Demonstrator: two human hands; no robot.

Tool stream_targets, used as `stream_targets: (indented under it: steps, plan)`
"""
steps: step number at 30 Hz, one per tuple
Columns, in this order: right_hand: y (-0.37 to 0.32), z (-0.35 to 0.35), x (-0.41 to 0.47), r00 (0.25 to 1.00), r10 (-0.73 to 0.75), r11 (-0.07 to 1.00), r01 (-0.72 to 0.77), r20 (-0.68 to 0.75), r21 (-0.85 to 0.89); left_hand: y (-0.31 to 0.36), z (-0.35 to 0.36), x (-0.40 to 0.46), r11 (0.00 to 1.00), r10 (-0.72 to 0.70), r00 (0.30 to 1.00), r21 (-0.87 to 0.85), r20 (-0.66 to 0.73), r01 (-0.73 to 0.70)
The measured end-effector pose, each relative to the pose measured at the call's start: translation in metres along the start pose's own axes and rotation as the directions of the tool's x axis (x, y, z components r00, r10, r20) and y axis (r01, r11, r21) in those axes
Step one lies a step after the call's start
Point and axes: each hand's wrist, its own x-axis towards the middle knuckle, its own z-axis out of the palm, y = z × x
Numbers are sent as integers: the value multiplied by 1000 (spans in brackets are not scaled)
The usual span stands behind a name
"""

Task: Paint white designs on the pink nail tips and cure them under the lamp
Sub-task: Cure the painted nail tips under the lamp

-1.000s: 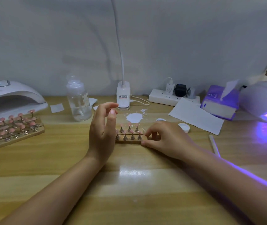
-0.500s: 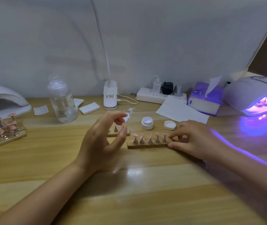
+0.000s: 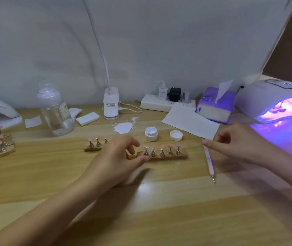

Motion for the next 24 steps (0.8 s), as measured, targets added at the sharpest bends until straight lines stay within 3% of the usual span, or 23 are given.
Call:
stream_targets:
  steps: [5,10,12,14,16,19,21,24]
  plan:
    - [6,6,-7,931,213,972,-232,296,30,-2,3,9,999,-48,997,17,66,47]
    - [2,13,-6,921,242,970,-221,306,-101,0,3,16,998,-58,989,-25,137,62]
    - [-1,13,-5,909,260,962,-272,326,-11,1,3,18,996,-69,986,-48,149,77]
    - [-6,11,-4,915,263,920,-334,307,207,1,2,19,994,-75,985,-65,158,86]
    - [-10,9,1,931,267,774,-360,247,521,1,2,20,992,-76,983,-82,164,91]
    - [-19,10,9,916,297,269,-351,270,897,2,1,21,992,-79,982,-86,172,95]
    - [-26,15,13,914,263,27,-326,308,945,3,1,21,991,-75,981,-97,179,94]
    - [-33,27,21,918,270,-198,-242,290,950,5,2,19,989,-71,982,-114,172,92]
